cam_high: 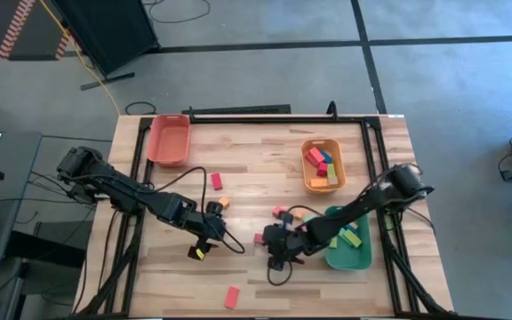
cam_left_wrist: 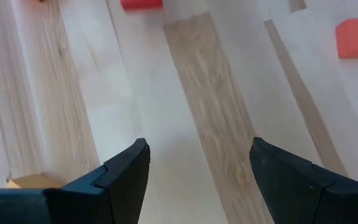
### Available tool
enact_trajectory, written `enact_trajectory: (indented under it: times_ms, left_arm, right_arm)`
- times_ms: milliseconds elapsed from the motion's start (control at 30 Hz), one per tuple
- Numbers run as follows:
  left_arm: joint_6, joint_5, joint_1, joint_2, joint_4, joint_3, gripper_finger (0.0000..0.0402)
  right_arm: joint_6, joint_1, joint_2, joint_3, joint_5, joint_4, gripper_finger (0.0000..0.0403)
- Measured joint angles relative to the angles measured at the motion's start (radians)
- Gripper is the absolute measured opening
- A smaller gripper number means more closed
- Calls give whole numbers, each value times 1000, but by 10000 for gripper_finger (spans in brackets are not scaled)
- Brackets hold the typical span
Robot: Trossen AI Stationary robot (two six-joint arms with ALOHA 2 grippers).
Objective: Sort blocks by size
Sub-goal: Put the right small rectangular red block into the green bin
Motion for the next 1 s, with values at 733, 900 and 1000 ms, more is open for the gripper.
enact_trajectory:
  times_ms: [733,900,1000]
  left_arm:
    - [17,-3,0,0,232,-118,265]
    - [14,-3,0,0,268,-136,265]
    - [13,-2,0,0,281,-137,265]
  right_arm:
    - [1063,443,-374,1,-68,-1101,155]
    - [1125,473,-329,-5,-76,-1100,155]
    - [1139,471,-294,-18,-118,-1105,169]
